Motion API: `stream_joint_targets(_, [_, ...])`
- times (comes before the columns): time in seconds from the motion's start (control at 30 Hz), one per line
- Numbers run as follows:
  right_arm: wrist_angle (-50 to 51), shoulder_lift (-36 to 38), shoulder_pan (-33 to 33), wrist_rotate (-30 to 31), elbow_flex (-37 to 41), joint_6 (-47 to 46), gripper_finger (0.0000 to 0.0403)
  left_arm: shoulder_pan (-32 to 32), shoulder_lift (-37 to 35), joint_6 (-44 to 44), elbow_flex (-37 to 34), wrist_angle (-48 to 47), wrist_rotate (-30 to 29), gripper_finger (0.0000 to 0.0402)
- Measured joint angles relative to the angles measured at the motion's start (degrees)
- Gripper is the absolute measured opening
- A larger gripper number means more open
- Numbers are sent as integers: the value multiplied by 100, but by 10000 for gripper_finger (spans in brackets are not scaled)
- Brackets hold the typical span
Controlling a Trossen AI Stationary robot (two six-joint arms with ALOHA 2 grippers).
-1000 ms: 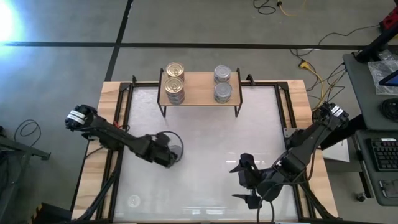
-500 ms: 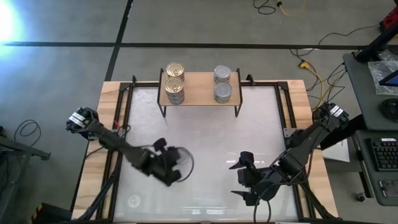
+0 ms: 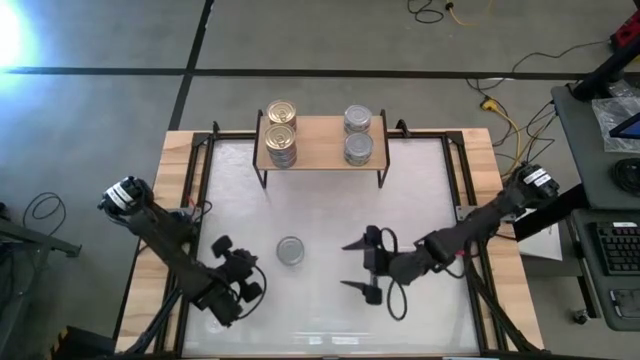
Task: Stack canned seafood by type on shelf
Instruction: Stack the green tuna can on top of the other green tuna on the shelf
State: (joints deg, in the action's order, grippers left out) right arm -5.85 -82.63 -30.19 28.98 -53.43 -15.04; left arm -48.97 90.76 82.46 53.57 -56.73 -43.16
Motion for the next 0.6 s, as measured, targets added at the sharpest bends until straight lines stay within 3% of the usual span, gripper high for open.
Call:
stream_joint_targets(0.13, [-1189,0,269,-43,604,128,400,8,0,-93,-538,778,-139,8])
stream_joint_targets(0.3, [-1291,-239,648,-64,808,-344,400,129,0,-255,-1119,1453,62,37])
stream_joint_targets(0.43, [-1295,-876,905,-564,450,-391,400,144,0,-267,-1391,1614,75,58])
stream_joint_targets(0.6, [-1244,-1764,1140,-584,-201,-186,400,153,13,-400,-1544,1628,315,76])
